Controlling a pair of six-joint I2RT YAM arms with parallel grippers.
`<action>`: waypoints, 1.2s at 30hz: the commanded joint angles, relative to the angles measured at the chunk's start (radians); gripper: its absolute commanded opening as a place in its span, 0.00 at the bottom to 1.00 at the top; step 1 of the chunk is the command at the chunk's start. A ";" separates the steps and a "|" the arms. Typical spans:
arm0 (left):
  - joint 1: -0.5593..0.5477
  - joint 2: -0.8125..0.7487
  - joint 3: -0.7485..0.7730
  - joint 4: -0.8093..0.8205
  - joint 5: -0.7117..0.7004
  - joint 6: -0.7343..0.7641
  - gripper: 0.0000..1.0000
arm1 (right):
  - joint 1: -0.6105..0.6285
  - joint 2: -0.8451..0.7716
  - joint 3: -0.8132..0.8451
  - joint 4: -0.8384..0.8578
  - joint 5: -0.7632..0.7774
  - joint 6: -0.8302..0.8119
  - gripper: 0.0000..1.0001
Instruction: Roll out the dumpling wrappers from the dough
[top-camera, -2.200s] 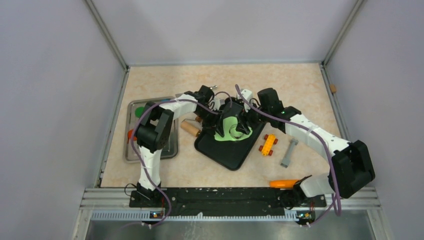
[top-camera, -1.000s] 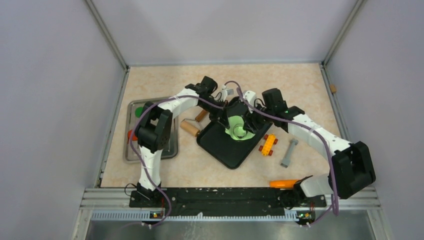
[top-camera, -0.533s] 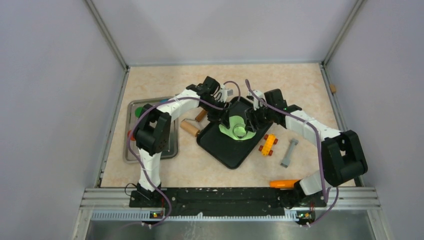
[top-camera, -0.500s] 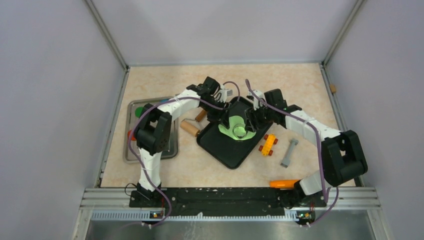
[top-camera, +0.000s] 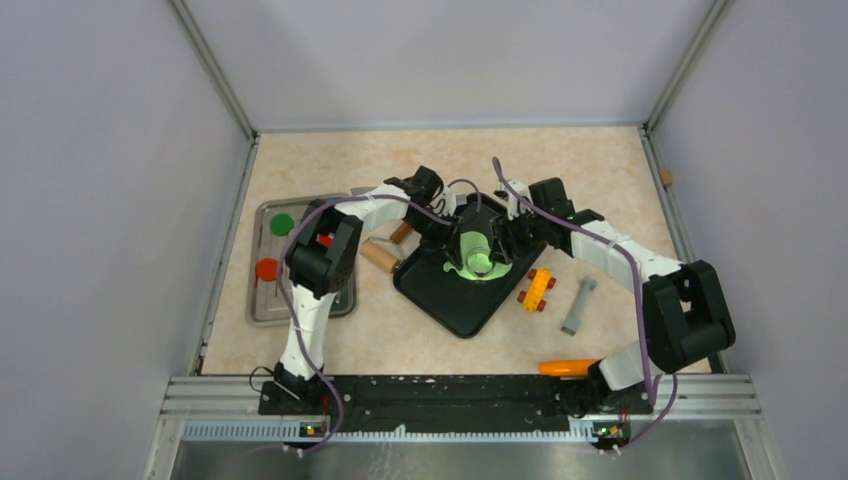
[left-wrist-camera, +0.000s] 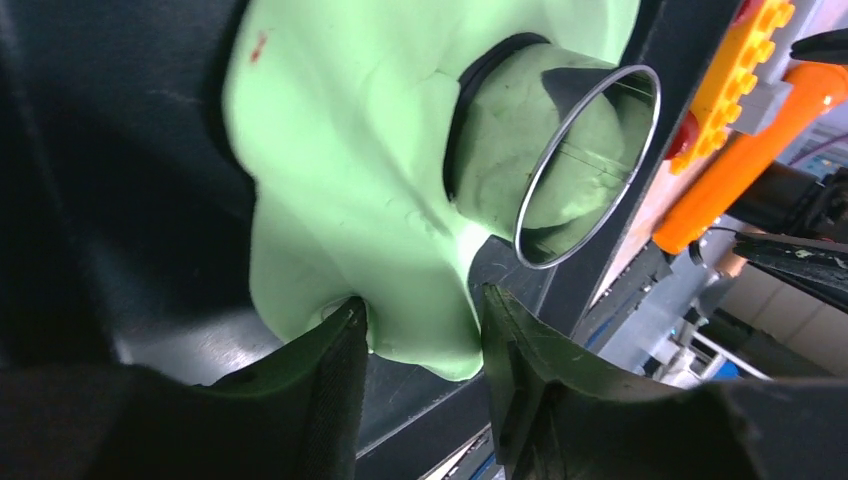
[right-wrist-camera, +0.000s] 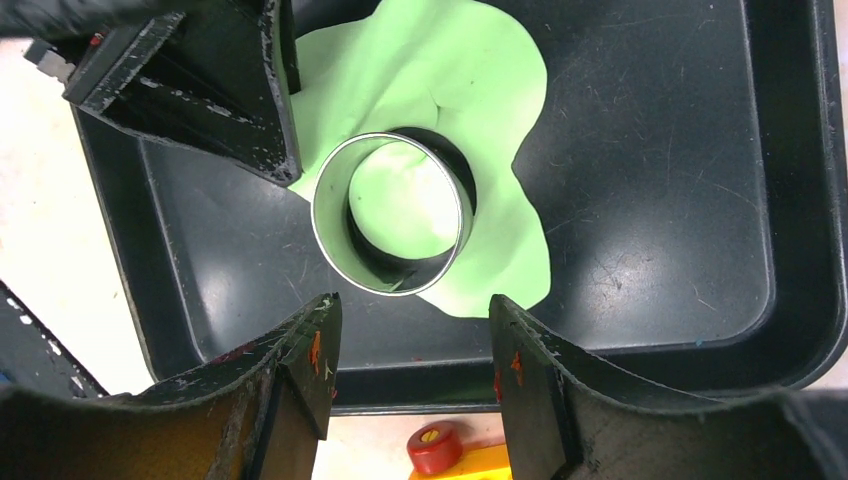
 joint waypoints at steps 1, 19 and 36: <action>-0.014 0.057 0.012 0.037 0.141 0.010 0.46 | -0.009 -0.023 0.017 0.015 -0.026 0.013 0.57; -0.008 -0.077 -0.014 0.021 0.311 0.117 0.08 | -0.009 0.078 0.044 0.062 -0.022 0.047 0.59; -0.032 -0.176 -0.025 -0.018 0.336 0.203 0.04 | -0.009 0.128 0.074 0.088 0.019 0.111 0.57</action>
